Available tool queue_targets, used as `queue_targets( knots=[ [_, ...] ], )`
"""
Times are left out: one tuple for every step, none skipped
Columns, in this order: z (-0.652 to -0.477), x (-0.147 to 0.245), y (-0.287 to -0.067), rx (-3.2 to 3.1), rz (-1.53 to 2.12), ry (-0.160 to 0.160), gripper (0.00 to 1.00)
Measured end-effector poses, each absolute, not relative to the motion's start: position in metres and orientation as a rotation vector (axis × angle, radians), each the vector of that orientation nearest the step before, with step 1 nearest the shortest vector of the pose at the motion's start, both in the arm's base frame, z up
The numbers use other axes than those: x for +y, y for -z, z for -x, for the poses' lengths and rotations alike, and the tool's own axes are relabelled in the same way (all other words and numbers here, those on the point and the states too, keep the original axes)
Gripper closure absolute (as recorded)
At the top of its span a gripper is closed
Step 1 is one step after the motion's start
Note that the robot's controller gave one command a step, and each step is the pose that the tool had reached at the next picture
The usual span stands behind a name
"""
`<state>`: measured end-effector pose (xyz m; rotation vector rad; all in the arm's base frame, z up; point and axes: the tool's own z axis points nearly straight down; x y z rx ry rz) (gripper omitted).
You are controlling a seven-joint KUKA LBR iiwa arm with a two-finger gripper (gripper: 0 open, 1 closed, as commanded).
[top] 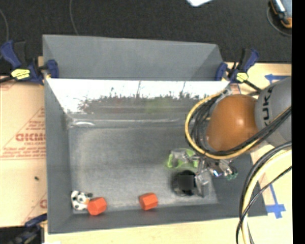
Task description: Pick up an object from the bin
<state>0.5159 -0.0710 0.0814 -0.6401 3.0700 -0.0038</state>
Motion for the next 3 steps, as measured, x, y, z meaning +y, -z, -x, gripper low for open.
queue_targets(
  knots=[
    [-0.5075, -0.0469, -0.0717, 3.028, 0.828, 0.004, 1.0],
    [-0.5076, -0.0469, -0.0717, 3.028, 0.826, 0.004, 1.0],
    [-0.5056, -0.0559, -0.0717, 3.036, 0.799, 0.001, 1.0]
  ],
)
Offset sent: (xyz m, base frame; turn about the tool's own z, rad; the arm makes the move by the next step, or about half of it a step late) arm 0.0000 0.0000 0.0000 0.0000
